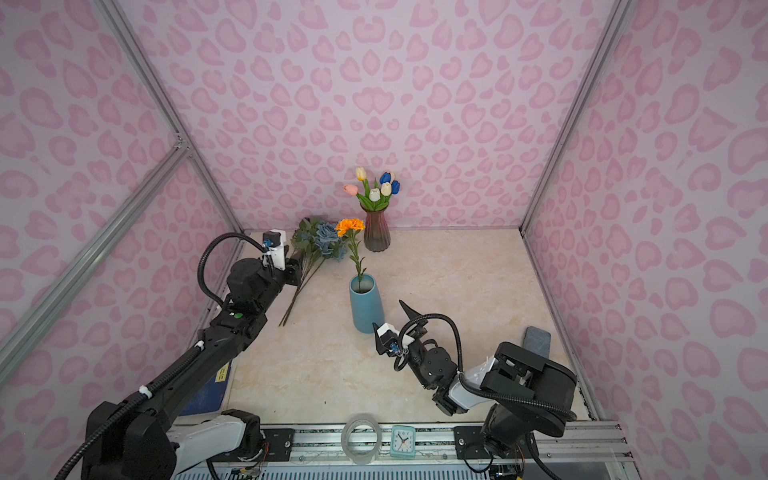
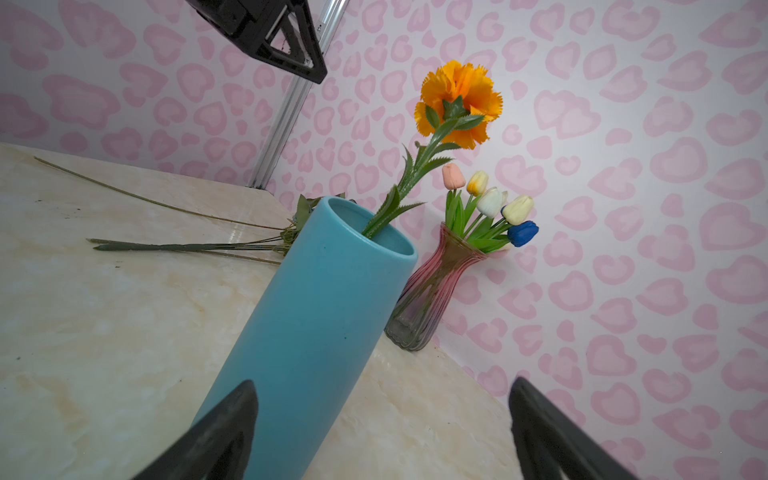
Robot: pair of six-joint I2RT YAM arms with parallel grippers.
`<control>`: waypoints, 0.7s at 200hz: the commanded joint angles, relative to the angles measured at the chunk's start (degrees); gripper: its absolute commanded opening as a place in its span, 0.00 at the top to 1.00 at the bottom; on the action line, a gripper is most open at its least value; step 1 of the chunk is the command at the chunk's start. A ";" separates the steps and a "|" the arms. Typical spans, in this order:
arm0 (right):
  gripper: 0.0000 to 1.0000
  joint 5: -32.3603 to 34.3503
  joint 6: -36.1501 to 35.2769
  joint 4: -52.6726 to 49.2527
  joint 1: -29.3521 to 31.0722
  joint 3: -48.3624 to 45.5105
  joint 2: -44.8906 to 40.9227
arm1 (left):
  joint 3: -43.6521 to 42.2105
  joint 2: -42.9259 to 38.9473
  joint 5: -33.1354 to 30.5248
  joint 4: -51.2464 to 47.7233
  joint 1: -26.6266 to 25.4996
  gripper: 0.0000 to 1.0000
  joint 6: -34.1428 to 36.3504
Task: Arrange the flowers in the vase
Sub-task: 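Open the left gripper, withdraw it and grasp the blue rose stem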
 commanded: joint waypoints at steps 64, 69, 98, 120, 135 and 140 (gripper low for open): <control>0.07 0.58 -0.10 2.20 0.03 0.19 0.31 | 30.54 36.62 1.19 -46.13 15.23 0.42 1.67; 0.07 0.50 -0.02 2.21 -0.02 0.19 0.34 | 32.67 39.15 0.80 -48.18 15.22 0.42 2.61; 0.07 -0.03 0.16 2.18 0.00 0.44 0.66 | 38.34 48.00 -4.76 -51.19 15.05 0.39 6.31; 0.07 0.06 0.07 2.19 0.03 0.28 0.44 | 40.80 50.47 -6.10 -50.72 14.96 0.39 8.33; 0.07 -0.03 0.07 2.21 0.01 0.28 0.35 | 42.70 52.05 -7.42 -50.59 14.96 0.40 9.49; 0.07 -0.03 0.07 2.20 0.02 0.28 0.27 | 43.60 52.63 -7.75 -50.96 14.96 0.41 9.84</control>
